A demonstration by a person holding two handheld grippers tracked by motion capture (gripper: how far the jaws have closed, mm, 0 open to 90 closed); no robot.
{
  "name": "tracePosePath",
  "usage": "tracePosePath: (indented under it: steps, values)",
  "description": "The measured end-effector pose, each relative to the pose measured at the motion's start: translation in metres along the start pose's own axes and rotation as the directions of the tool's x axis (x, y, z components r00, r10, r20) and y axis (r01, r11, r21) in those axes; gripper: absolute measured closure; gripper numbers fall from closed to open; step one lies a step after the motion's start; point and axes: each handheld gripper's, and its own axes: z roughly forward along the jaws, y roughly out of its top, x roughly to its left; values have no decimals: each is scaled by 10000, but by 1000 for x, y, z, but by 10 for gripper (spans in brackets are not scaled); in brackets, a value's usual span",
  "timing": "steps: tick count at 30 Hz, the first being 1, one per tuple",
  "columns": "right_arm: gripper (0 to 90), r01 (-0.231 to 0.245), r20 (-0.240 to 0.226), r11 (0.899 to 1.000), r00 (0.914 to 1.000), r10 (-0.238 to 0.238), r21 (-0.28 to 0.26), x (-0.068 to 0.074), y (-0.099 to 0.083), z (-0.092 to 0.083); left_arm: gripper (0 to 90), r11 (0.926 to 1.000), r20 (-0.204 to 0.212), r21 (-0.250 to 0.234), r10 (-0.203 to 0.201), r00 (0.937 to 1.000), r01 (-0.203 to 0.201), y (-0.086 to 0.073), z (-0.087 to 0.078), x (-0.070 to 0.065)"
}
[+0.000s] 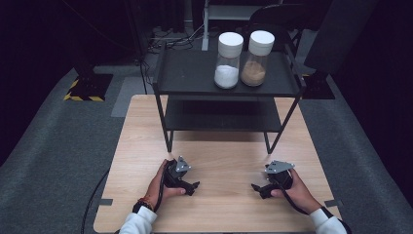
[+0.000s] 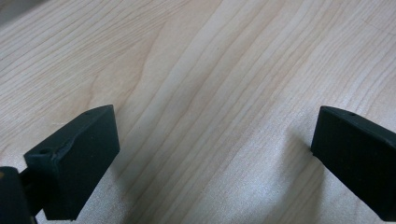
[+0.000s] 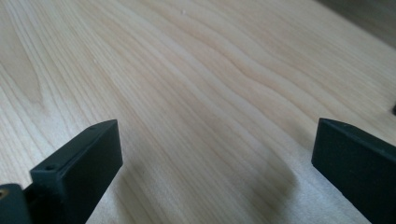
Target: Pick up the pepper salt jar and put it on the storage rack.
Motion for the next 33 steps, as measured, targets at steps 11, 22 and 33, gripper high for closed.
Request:
tracePosePath:
  steps: [11, 22, 33]
  values:
    - [1, -433, -458, 9989, 9980, 442, 191, -9, -2, 4, 11, 10000, -2, -1, 3, 10000, -3, 0, 0, 0]
    - [0, -454, -521, 9989, 9976, 447, -118, -11, -10, 5, 10, 10000, 6, 8, 6, 10000, -6, 0, 0, 0]
    - [0, -427, -551, 9990, 9976, 420, -130, -12, -10, 5, 9, 10000, 7, 20, 18, 10000, -18, 0, 0, 0]
